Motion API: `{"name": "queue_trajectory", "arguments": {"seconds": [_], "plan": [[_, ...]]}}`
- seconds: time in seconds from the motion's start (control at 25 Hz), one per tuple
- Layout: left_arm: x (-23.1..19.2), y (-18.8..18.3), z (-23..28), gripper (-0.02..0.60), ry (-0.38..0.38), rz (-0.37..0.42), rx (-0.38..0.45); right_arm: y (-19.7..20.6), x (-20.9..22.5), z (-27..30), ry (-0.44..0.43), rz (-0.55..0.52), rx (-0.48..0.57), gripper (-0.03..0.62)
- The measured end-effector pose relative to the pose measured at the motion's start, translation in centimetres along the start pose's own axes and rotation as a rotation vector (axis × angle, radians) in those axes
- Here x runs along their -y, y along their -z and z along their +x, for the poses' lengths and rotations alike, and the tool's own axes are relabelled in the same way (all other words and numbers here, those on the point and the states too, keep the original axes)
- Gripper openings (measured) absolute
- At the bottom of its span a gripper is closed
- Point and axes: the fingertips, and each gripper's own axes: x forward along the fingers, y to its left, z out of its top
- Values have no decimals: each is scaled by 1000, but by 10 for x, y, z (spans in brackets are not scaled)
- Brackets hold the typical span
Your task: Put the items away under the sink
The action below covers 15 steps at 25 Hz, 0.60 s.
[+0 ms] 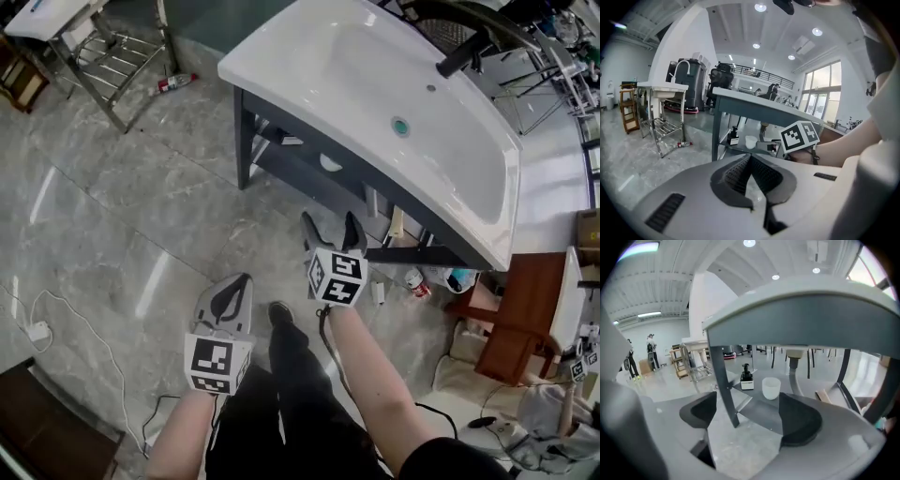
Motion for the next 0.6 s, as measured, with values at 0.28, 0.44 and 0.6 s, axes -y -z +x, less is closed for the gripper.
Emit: {"name": "queue_trajectory", "arguments": {"seconds": [0.28, 0.44, 0.6], "plan": [[37, -52, -76, 9, 23, 30, 83, -53, -39, -118, -4, 40, 99, 282], [65, -64, -109, 9, 48, 42, 116, -81, -53, -195, 1, 74, 166, 198], [89, -74, -137, 9, 69, 37, 147, -104, -68, -258, -43, 62, 222, 98]]}}
